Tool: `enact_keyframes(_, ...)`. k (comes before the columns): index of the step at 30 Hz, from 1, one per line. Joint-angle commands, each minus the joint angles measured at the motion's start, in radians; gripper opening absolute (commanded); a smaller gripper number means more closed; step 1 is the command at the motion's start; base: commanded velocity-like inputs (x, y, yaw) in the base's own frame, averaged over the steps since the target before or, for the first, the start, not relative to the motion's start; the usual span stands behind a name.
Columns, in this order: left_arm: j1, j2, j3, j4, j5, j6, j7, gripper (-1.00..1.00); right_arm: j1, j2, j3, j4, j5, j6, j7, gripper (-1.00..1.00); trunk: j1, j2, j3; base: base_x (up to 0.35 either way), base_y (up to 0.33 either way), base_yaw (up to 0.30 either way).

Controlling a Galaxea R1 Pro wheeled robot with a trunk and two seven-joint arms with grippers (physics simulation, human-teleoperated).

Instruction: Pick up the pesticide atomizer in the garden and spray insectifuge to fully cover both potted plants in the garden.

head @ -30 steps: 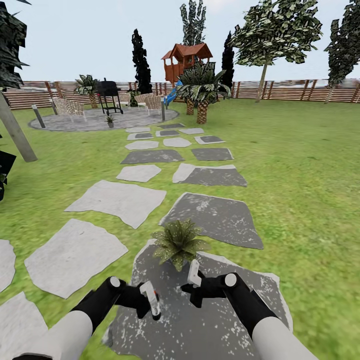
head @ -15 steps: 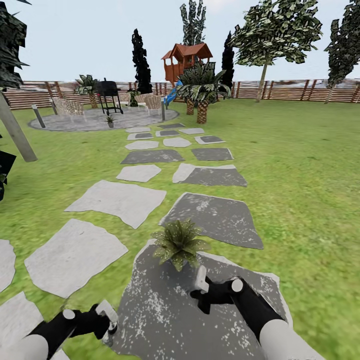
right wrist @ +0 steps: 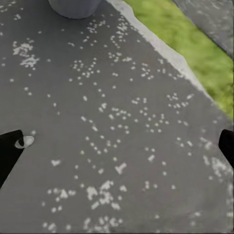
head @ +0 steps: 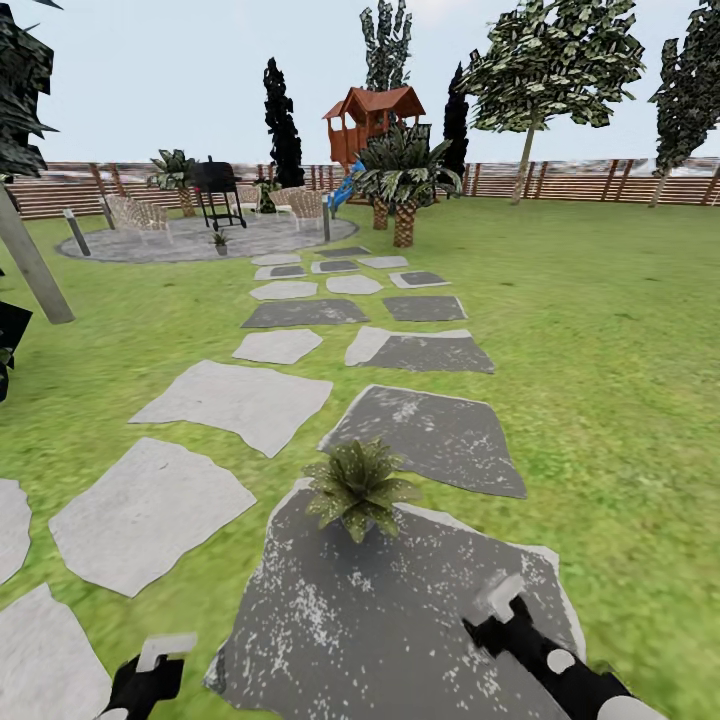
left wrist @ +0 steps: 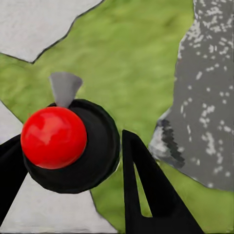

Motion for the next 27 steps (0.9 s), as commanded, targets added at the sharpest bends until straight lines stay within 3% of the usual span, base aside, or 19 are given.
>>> enact_keyframes(1, 0.0, 0.0, -0.005, 0.005, 0.011, -0.006, 0.002, -1.0, 0.013, 0.001, -0.001, 0.001, -0.044, -0.01, -0.065, 1.0, 0.0, 0.0, -0.001, 0.0, 0.0, 0.0)
enact_keyframes(2, 0.001, 0.0, -0.005, 0.01, 0.014, -0.028, 0.003, -1.0, 0.042, 0.003, -0.001, 0.002, -0.11, -0.049, -0.16, 1.0, 0.0, 0.0, -0.001, 0.0, 0.0, 0.0)
enact_keyframes(4, 0.014, 0.0, -0.005, 0.015, 0.018, -0.095, 0.025, -1.0, 0.109, 0.004, -0.001, 0.003, -0.213, -0.212, -0.265, 1.0, 0.0, 0.0, -0.001, 0.0, 0.0, 0.0)
enact_keyframes(8, 0.02, -0.001, -0.005, 0.016, 0.021, -0.121, 0.101, -1.0, 0.208, 0.008, -0.002, 0.008, -0.308, -0.389, -0.293, 1.0, 0.0, 0.0, -0.001, 0.0, 0.0, 0.0)
enact_keyframes(11, 0.023, -0.001, -0.005, 0.017, 0.026, -0.125, 0.115, -1.0, 0.261, 0.011, -0.002, 0.029, -0.395, -0.539, -0.295, 1.0, 0.0, 0.0, -0.001, 0.0, 0.0, 0.0)
enact_keyframes(13, 0.03, -0.002, -0.005, 0.017, 0.053, -0.125, 0.115, -1.0, 0.271, 0.011, -0.001, 0.05, -0.441, -0.59, -0.295, 1.0, 0.0, 0.0, -0.001, 0.0, 0.0, 0.0)
enact_keyframes(16, 0.033, -0.003, -0.006, 0.017, 0.071, -0.125, 0.115, -1.0, 0.275, 0.012, 0.002, 0.062, -0.464, -0.608, -0.29, 1.0, 0.0, 0.0, -0.001, 0.0, 0.0, 0.0)
enact_keyframes(24, 0.033, -0.002, -0.006, 0.017, 0.073, -0.125, 0.115, -1.0, 0.276, 0.018, 0.003, 0.08, -0.467, -0.608, -0.288, 1.0, 0.0, 0.0, -0.001, 0.0, 0.0, 0.0)
enact_keyframes(27, 0.033, -0.003, -0.006, 0.017, 0.072, -0.125, 0.115, -1.0, 0.276, 0.055, 0.003, 0.113, -0.466, -0.607, -0.289, 1.0, 0.0, 0.0, -0.001, 0.0, 0.0, 0.0)
